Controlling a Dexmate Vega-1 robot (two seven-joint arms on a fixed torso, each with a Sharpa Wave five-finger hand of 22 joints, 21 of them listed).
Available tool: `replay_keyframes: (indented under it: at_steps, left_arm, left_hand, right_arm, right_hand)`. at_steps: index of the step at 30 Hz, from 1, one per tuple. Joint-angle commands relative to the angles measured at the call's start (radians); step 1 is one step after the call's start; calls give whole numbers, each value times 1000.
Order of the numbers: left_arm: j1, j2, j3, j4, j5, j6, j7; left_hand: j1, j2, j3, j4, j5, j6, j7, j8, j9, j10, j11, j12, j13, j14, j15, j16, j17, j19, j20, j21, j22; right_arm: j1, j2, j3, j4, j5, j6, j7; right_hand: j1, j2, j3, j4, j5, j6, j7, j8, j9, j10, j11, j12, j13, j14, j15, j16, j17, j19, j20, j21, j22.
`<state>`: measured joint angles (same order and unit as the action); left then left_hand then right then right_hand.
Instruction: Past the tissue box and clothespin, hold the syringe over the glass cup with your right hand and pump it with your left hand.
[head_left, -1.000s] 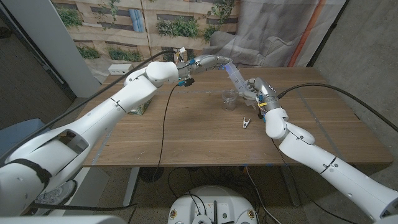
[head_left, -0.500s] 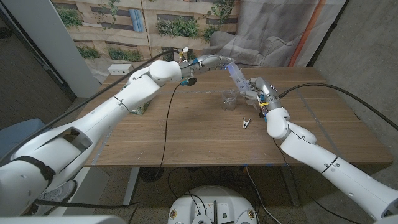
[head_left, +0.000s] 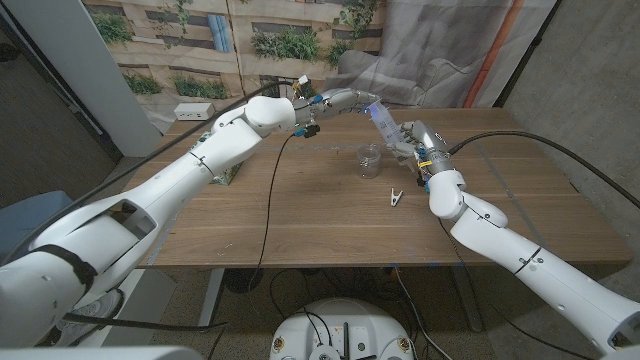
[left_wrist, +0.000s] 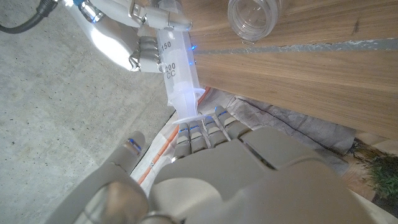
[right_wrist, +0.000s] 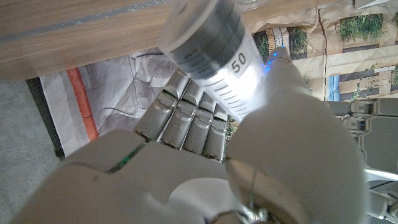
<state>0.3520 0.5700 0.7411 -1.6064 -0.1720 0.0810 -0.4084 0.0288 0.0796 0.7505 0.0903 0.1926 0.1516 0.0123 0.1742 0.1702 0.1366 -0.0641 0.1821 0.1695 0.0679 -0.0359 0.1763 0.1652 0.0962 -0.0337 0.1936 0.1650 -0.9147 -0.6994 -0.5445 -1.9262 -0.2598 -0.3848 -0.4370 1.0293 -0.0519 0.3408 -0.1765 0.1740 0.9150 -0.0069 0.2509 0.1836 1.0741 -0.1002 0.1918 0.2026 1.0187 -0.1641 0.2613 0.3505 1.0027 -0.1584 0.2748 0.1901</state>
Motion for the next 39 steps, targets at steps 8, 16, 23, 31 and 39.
replay_keyframes:
  at_steps: [8,16,23,31,39]
  left_arm:
    - [-42,-35,22,80,1,-36,-38]
    - [-45,-41,25,92,0,-47,-45]
    - [-32,-21,14,58,17,-36,-17]
    - [-7,16,-16,1,44,-16,41]
    - [11,27,-25,-21,64,-18,73]
  left_hand:
    - [-7,72,3,5,1,7,5,7,3,5,3,5,3,8,-46,-1,2,9,-49,-2,6]
    - [-7,72,3,6,1,7,5,7,3,5,4,5,3,8,-46,-1,2,9,-49,-2,6]
    - [-6,71,3,6,1,7,4,7,3,4,4,4,3,5,-45,-2,2,8,-49,-3,6]
    - [-3,71,4,3,1,6,2,6,3,2,4,4,3,2,-46,-4,1,7,-50,-3,5]
    - [0,72,6,0,2,9,-1,7,3,4,3,5,3,4,-46,-3,0,8,-50,-3,5]
  right_arm:
    - [17,12,-4,17,3,0,-4]
    - [20,11,-7,18,1,6,-4]
    - [3,17,2,18,16,15,-17]
    - [-12,9,5,14,14,25,-27]
    - [-32,4,7,5,3,14,-41]
  right_hand:
    - [-106,180,31,17,5,174,-114,4,4,45,-40,6,5,13,-59,-6,6,10,-51,7,1]
    - [-108,178,31,18,5,173,-116,2,5,45,-41,6,5,14,-58,-6,8,11,-51,7,1]
    - [-107,178,32,17,5,174,-115,2,5,46,-43,6,5,14,-59,-7,8,11,-52,8,1]
    - [-108,178,32,18,5,175,-114,1,5,43,-42,5,5,14,-58,-8,9,9,-52,7,1]
    - [-109,177,33,18,5,174,-114,-1,5,42,-40,4,5,11,-58,-11,10,7,-52,7,1]
